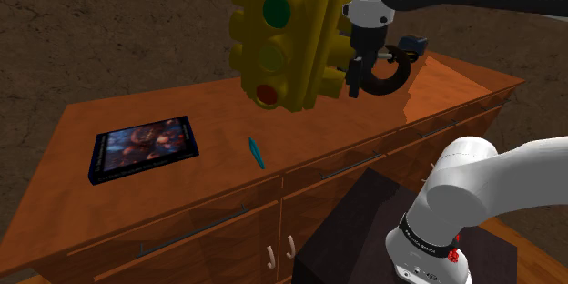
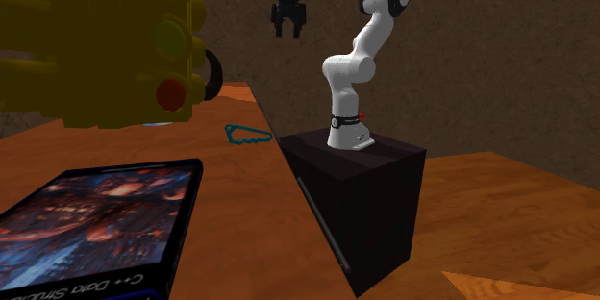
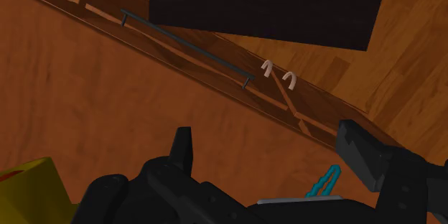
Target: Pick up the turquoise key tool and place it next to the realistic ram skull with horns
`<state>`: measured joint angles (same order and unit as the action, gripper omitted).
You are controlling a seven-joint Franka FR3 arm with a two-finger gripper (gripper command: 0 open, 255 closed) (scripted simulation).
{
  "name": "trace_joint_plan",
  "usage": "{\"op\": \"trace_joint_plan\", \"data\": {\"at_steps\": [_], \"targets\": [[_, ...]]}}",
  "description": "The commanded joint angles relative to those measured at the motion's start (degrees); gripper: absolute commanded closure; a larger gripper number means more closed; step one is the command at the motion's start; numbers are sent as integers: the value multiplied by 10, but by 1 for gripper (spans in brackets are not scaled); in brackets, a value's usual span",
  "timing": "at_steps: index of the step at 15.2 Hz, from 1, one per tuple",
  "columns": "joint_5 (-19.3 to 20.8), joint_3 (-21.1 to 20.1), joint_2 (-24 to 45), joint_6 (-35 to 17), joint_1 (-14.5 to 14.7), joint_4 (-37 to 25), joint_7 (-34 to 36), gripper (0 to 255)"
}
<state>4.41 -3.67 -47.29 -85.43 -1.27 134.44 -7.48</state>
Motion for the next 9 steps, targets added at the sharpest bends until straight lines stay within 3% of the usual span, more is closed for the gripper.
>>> {"op": "trace_joint_plan", "data": {"at_steps": [1,9], "targets": [[0,0,0,0,0,0,0,0],[-58,-67,43,-168,-3,88,132,0]]}}
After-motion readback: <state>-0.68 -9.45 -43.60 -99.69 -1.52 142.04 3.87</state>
